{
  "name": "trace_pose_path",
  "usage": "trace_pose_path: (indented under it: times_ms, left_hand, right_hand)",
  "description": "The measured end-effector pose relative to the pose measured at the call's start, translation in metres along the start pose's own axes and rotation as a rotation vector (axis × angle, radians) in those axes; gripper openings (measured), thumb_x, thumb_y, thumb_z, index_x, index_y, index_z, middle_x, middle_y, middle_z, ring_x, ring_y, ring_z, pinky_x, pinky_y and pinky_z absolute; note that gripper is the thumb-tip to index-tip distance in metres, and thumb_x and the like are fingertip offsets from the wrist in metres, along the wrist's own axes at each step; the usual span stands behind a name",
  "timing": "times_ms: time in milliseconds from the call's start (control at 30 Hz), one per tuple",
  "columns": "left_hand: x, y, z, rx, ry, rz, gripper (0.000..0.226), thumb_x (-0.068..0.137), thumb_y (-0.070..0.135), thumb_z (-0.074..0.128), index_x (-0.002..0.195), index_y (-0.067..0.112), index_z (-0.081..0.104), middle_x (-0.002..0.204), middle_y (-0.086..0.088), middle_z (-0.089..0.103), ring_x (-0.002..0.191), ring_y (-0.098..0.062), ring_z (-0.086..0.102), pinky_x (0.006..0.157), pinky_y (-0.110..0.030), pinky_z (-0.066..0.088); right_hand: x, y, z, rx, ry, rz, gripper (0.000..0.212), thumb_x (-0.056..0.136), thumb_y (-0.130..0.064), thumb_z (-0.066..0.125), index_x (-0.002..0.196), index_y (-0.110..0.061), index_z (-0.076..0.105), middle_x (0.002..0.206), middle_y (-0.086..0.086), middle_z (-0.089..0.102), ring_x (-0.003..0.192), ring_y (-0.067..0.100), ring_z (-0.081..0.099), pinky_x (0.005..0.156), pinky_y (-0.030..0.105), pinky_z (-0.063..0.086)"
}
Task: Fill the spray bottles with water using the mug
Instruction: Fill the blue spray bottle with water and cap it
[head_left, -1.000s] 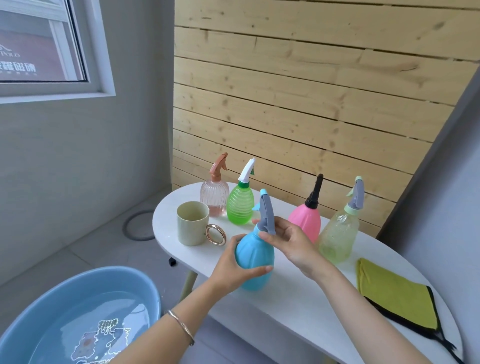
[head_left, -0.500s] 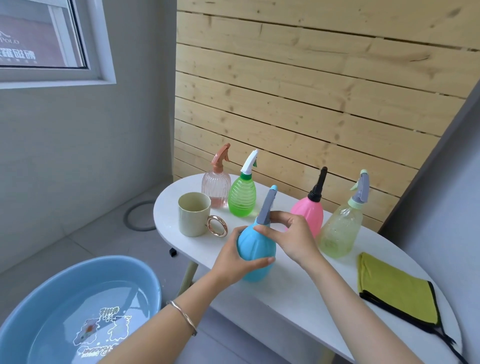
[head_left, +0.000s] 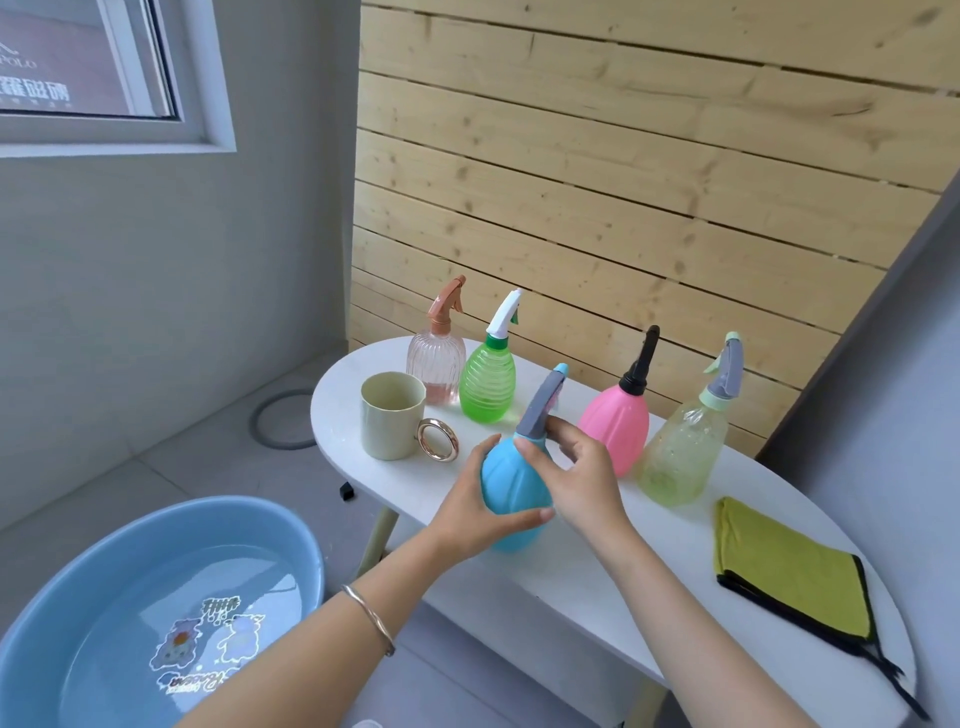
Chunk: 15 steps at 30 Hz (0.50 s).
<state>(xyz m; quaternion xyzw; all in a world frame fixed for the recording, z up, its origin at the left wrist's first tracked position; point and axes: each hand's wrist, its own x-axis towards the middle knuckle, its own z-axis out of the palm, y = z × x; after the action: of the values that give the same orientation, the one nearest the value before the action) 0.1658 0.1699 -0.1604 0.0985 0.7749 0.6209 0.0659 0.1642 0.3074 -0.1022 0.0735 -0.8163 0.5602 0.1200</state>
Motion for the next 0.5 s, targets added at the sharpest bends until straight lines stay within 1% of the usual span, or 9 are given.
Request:
trace_pose_path:
  times_ms: [67, 133, 200, 233, 300, 333, 400, 467, 500]
  left_hand:
    - [-0.003, -0.002, -0.001, 0.030, -0.050, -0.004, 0.122, 0.054, 0.065, 0.081, 0.153, 0.033, 0.017, 0.148, 0.014, 0.040, 0.134, -0.002, 0.042, 0.111, -0.031, 0.040]
    - [-0.005, -0.002, -0.003, 0.062, -0.056, -0.006, 0.121, 0.055, 0.072, 0.077, 0.153, 0.035, 0.017, 0.150, 0.016, 0.036, 0.137, -0.005, 0.039, 0.111, -0.030, 0.038]
    - [-0.006, 0.002, -0.006, 0.070, -0.040, -0.013, 0.113, 0.061, 0.072, 0.076, 0.152, 0.037, 0.020, 0.145, 0.013, 0.037, 0.129, -0.010, 0.044, 0.100, -0.023, 0.039]
    - [-0.005, 0.005, -0.008, 0.085, -0.036, -0.014, 0.105, 0.067, 0.066, 0.076, 0.152, 0.037, 0.021, 0.140, 0.009, 0.037, 0.125, -0.011, 0.045, 0.097, -0.021, 0.038]
    - [0.000, 0.008, -0.009, 0.139, -0.032, -0.009, 0.086, 0.078, 0.055, 0.071, 0.150, 0.037, 0.028, 0.131, 0.003, 0.034, 0.124, -0.011, 0.042, 0.100, -0.020, 0.034]
    - [0.003, 0.009, -0.008, 0.149, -0.030, -0.003, 0.077, 0.082, 0.052, 0.069, 0.147, 0.035, 0.034, 0.130, 0.002, 0.032, 0.126, -0.011, 0.039, 0.103, -0.019, 0.030]
    - [0.006, 0.009, -0.004, 0.128, -0.018, 0.011, 0.059, 0.085, 0.048, 0.068, 0.136, 0.029, 0.045, 0.133, 0.002, 0.033, 0.128, -0.010, 0.037, 0.101, -0.016, 0.027]
    - [0.010, 0.006, 0.000, 0.086, -0.023, 0.014, 0.046, 0.085, 0.046, 0.068, 0.120, 0.026, 0.046, 0.135, 0.004, 0.045, 0.126, -0.010, 0.044, 0.094, -0.013, 0.034]
    - [0.011, 0.006, 0.001, 0.063, -0.030, 0.010, 0.044, 0.085, 0.045, 0.069, 0.114, 0.024, 0.044, 0.131, 0.002, 0.052, 0.123, -0.011, 0.050, 0.089, -0.011, 0.039]
  right_hand:
    - [0.002, -0.001, -0.001, 0.011, 0.032, 0.002, 0.024, 0.081, -0.023, 0.074, 0.104, -0.022, 0.069, 0.101, -0.018, 0.069, 0.096, -0.018, 0.056, 0.079, -0.004, 0.035]
    - [0.004, 0.000, -0.004, 0.040, 0.065, 0.016, 0.023, 0.077, -0.022, 0.078, 0.098, -0.022, 0.070, 0.097, -0.016, 0.070, 0.093, -0.016, 0.059, 0.078, -0.002, 0.037]
    - [0.005, 0.001, -0.009, 0.062, 0.077, 0.034, 0.022, 0.075, -0.020, 0.079, 0.095, -0.024, 0.069, 0.095, -0.015, 0.070, 0.090, -0.017, 0.059, 0.076, -0.002, 0.038]
    - [0.006, 0.002, -0.011, 0.063, 0.079, 0.047, 0.023, 0.075, -0.020, 0.080, 0.095, -0.023, 0.069, 0.095, -0.015, 0.070, 0.089, -0.018, 0.058, 0.076, -0.002, 0.039]
    - [0.005, 0.003, -0.015, 0.069, 0.076, 0.064, 0.024, 0.074, -0.020, 0.080, 0.095, -0.022, 0.068, 0.095, -0.017, 0.069, 0.087, -0.020, 0.057, 0.076, -0.002, 0.039]
    - [0.004, 0.004, -0.017, 0.075, 0.074, 0.069, 0.023, 0.074, -0.020, 0.080, 0.094, -0.022, 0.069, 0.094, -0.017, 0.069, 0.087, -0.020, 0.058, 0.076, -0.002, 0.040]
    - [0.002, 0.005, -0.018, 0.086, 0.074, 0.083, 0.023, 0.074, -0.021, 0.080, 0.093, -0.024, 0.069, 0.095, -0.017, 0.070, 0.091, -0.016, 0.060, 0.077, 0.000, 0.041]
    - [0.001, 0.006, -0.019, 0.102, 0.083, 0.100, 0.023, 0.074, -0.022, 0.080, 0.094, -0.026, 0.070, 0.096, -0.017, 0.070, 0.097, -0.011, 0.061, 0.079, 0.002, 0.042]
    - [0.001, 0.006, -0.020, 0.110, 0.088, 0.106, 0.024, 0.074, -0.022, 0.080, 0.094, -0.026, 0.070, 0.097, -0.017, 0.070, 0.098, -0.009, 0.061, 0.081, 0.003, 0.042]
